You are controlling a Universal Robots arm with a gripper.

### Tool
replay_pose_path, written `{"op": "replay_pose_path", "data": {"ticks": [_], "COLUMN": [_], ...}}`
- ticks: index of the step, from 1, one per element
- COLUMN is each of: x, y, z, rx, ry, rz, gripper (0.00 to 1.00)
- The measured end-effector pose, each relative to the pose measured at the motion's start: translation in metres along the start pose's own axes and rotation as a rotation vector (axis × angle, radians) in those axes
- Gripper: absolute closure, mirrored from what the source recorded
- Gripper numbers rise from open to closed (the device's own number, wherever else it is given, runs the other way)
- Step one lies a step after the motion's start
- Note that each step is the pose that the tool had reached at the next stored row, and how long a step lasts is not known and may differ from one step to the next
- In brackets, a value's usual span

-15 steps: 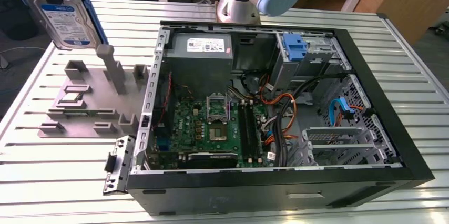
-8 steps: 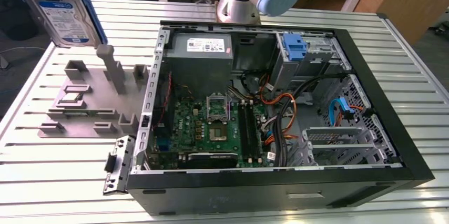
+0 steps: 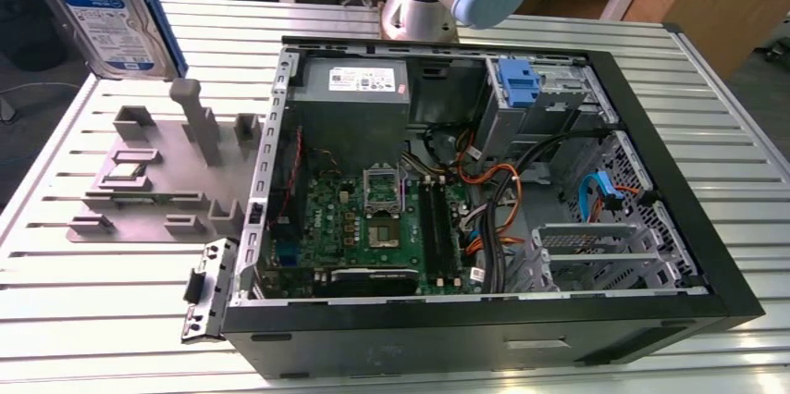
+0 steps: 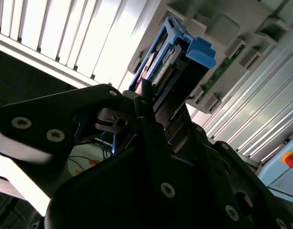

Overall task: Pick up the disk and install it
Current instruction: 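Pick up the disk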

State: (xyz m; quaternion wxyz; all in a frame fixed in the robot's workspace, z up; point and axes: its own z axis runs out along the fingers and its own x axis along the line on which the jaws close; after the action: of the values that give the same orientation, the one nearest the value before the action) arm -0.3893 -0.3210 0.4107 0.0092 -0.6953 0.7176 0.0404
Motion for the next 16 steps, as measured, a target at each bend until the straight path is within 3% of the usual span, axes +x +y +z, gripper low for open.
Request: {"op": "replay_pose_path", "data": {"ticks": [7, 16], "x": [0.0, -0.0006], "y": [0.0, 0.0003], "z": [-0.0007, -0.008], "rx": [-0.0005, -0.0002], "ry": [0.0002, 0.0001], "rz": [0.0, 0.0], "gripper": [0.65, 0.65]}}
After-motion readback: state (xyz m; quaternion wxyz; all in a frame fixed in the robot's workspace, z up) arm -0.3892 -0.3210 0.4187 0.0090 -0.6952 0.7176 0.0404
